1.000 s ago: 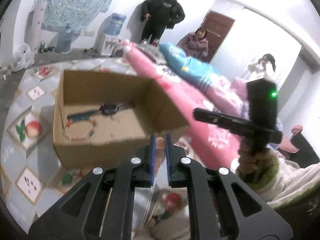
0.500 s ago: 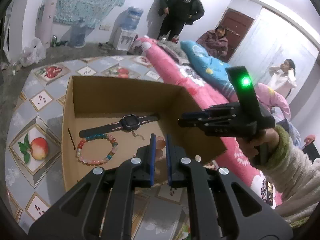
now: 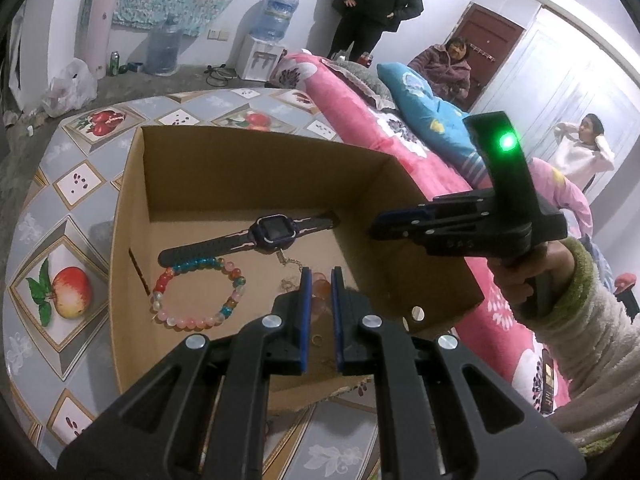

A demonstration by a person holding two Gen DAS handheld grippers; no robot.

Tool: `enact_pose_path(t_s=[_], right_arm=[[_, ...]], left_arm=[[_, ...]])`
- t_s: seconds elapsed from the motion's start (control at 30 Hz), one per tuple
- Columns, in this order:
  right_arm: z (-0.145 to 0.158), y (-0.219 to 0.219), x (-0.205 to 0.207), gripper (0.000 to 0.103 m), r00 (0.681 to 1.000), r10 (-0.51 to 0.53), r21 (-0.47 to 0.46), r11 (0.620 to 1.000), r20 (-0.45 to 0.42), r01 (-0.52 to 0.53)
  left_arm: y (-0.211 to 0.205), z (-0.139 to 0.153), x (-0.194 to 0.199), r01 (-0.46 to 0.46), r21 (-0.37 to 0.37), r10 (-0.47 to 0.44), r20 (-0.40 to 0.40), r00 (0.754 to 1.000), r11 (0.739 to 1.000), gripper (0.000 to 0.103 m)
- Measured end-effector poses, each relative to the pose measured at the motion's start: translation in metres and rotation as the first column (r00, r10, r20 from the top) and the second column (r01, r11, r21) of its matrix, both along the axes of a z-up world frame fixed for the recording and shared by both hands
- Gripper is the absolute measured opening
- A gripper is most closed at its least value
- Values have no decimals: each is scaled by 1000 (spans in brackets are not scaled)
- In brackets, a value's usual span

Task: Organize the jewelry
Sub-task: 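Carry both pieces over the box and open both grippers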

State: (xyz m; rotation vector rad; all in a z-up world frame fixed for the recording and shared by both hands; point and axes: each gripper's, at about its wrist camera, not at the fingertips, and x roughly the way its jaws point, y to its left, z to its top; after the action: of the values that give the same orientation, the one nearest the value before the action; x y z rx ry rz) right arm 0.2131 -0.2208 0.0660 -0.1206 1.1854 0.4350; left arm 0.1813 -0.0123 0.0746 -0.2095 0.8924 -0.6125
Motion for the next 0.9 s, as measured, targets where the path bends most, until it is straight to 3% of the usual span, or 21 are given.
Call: enact_pose_path(t_s=[0.23,0.27,0.47,0.7,0.8,0.9], right_arm=[[39,-23,-21,25,992,-82,135,988,101,68],[45,-27,-26,30,988,-100,156,984,120,81],[70,-56,-69,34,952,-223,278,947,208,161],[63,-81,-86,35,934,-307,342,910,182,233],[56,-88,-89,35,932,-324,352,902,165,251],[52,-93,-93,35,930,-337,361,894,148,266]], left_arm=[[-5,-4,2,2,14,-2,-12,1000,1000,8],[-6,-4,3,2,16,-2,-15,1000,1000,8],[-25,-12,13,34,15,-33,-62,997,999,8],[-74,-14,37,112,-7,-112,-59,992,994,9],[-88,-27,44,108,8,-106,-104,989,994,25],[-81,-30,37,102,-45,-107,-111,988,994,26]])
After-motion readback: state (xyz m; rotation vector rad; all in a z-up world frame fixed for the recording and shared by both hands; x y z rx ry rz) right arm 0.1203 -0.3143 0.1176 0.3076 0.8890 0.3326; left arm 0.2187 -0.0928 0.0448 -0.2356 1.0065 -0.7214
